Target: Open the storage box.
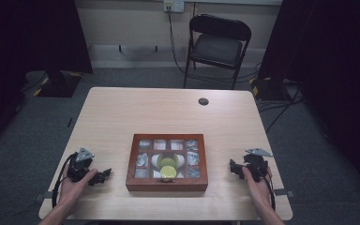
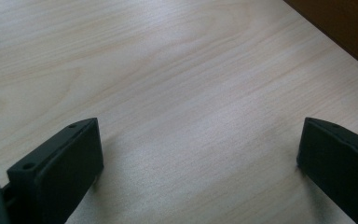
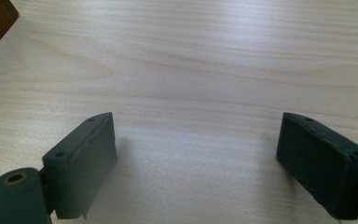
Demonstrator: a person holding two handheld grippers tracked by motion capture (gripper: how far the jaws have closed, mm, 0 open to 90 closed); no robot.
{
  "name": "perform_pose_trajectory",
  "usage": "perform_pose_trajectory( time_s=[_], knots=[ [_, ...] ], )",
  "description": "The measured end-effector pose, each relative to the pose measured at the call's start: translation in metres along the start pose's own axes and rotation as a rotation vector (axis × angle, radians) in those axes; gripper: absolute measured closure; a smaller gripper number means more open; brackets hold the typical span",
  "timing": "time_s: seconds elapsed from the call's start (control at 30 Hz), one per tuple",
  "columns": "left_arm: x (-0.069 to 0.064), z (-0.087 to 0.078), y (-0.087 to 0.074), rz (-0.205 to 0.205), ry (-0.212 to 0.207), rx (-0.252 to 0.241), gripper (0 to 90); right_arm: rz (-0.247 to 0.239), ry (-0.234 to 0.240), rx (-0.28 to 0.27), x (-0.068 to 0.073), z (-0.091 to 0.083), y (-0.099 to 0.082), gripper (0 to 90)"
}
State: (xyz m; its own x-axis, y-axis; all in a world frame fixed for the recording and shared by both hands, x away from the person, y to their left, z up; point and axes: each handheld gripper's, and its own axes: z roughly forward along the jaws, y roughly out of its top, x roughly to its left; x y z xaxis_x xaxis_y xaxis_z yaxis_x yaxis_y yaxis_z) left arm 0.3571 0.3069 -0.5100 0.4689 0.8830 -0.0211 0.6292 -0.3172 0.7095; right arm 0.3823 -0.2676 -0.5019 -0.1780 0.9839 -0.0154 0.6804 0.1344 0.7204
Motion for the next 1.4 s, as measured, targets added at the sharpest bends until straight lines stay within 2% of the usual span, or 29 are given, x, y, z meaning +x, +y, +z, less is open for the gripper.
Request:
perform_pose_trajectory(
  time_s=[0.2,0.33,0.43,0.5,0.63,0.73,0.83,0.9,1.0,1.07,1.23,1.33,1.4],
  knots=[
    [-0.001,0.0,0.001,-0.01,-0.001,0.004,0.0,-0.001,0.0,0.0,0.0,0.0,0.0,11.3],
    [-0.001,-0.001,0.003,-0.011,0.002,0.022,1.8,-0.058,0.061,0.0,-0.001,-0.001,-0.001,11.4],
    [-0.001,-0.004,0.004,0.001,-0.008,0.027,7.3,-0.058,0.059,0.0,0.0,-0.002,-0.002,11.4],
    [-0.002,-0.007,0.005,0.005,-0.027,0.025,18.0,-0.059,0.06,0.0,0.0,-0.003,-0.002,11.4],
    [-0.004,-0.009,0.008,-0.013,-0.074,0.034,19.3,-0.063,0.065,0.001,0.0,-0.003,-0.002,11.3],
    [-0.007,-0.011,0.011,0.011,-0.092,0.045,22.2,-0.069,0.071,0.0,-0.001,-0.002,-0.002,10.9],
    [-0.01,-0.014,0.015,0.022,-0.116,0.021,24.6,-0.069,0.072,0.0,-0.001,-0.002,-0.002,11.0],
    [-0.013,-0.017,0.019,0.055,-0.104,0.008,25.5,-0.071,0.074,0.001,-0.002,-0.002,-0.002,10.9],
    [-0.016,-0.022,0.023,0.049,-0.128,-0.011,25.6,-0.078,0.082,0.001,-0.002,-0.002,-0.002,11.0],
    [-0.019,-0.027,0.026,0.07,-0.111,-0.014,29.3,-0.092,0.097,0.0,-0.003,-0.003,-0.003,11.0],
    [-0.027,-0.038,0.027,0.061,-0.164,-0.036,32.8,-0.095,0.1,0.0,-0.003,-0.003,-0.003,11.0],
    [-0.035,-0.048,0.031,0.049,-0.193,-0.094,34.3,-0.095,0.1,0.0,-0.003,-0.003,-0.003,11.0],
    [-0.042,-0.054,0.035,0.059,-0.206,-0.127,37.1,-0.094,0.098,0.0,-0.003,-0.003,-0.003,11.0]
  ],
)
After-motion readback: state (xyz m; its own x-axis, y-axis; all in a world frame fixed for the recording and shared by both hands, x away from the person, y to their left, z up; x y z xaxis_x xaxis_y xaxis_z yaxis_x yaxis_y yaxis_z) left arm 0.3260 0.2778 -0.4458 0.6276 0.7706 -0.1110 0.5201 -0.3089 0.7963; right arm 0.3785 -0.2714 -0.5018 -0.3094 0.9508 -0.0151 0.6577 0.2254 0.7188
